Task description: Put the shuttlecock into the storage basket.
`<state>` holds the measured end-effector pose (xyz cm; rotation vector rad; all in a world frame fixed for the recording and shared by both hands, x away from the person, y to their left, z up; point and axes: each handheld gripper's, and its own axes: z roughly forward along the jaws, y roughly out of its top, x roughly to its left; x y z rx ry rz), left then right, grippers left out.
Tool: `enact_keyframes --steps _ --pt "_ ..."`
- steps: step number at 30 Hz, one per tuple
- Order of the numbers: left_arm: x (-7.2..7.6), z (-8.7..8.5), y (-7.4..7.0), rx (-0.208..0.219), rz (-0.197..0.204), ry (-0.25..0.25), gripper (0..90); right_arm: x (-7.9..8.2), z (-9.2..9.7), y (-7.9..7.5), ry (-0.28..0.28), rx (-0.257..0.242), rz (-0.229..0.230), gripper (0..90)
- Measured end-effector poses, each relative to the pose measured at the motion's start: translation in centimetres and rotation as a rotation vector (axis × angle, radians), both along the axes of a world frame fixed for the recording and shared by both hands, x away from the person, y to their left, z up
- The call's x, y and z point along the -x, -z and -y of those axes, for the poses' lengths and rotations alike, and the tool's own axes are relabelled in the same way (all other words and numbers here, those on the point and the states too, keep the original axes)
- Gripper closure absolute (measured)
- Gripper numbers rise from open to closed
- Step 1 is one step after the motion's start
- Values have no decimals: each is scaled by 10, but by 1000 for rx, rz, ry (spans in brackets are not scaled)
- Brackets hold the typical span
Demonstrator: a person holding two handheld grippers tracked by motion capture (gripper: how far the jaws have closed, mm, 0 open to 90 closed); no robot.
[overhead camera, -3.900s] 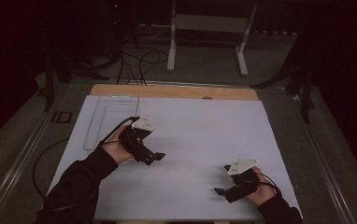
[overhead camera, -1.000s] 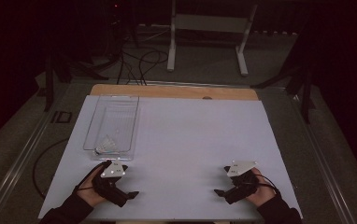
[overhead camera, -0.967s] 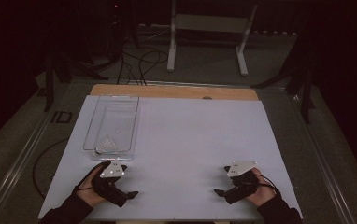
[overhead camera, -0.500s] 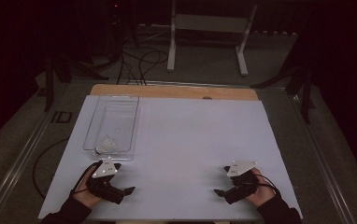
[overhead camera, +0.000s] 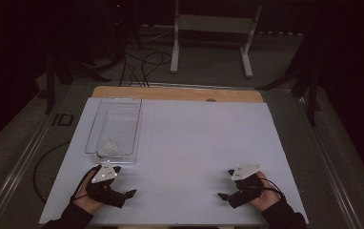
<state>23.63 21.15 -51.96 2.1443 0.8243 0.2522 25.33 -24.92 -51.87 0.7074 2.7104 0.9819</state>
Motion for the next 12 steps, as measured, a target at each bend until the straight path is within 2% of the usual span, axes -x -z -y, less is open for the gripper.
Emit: enact_keyframes --steps 12 --pt "1 0 1 -4 0 4 2 0 -2 3 -4 6 -4 87"
